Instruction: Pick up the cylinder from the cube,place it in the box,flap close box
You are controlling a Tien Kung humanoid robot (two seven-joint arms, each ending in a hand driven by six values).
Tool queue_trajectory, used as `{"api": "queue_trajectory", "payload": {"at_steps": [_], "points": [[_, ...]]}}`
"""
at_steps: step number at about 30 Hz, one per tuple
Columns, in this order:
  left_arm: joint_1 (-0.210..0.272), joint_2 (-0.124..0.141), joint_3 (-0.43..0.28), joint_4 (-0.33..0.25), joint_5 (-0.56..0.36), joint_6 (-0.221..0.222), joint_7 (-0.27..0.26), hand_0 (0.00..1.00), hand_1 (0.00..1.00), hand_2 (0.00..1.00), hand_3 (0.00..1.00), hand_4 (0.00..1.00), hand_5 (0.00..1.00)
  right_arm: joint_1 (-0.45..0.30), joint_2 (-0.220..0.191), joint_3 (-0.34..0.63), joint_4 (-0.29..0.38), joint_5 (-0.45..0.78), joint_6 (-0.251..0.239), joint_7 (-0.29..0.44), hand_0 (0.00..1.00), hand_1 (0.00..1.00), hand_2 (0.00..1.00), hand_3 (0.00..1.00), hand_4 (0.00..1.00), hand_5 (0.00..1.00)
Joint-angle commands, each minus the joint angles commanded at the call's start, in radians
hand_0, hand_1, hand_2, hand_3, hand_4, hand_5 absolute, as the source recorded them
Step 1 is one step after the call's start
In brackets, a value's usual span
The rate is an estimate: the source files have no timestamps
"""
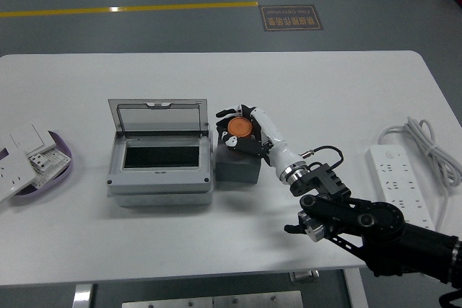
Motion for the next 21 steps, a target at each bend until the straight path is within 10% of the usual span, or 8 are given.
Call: {"api": "queue_trajectory", "payload": {"at_steps": [21], "points": [[0.015, -0.003, -0.003, 0.001, -0.002, 0.000, -0.003, 0.602, 0.625, 0.611, 0.633, 0.692, 0.217, -0.051, -0.026, 0.131, 0.148, -0.108, -0.125, 0.016, 0.496, 0.450, 0.394, 0.290, 0.002, 0.002]]}}
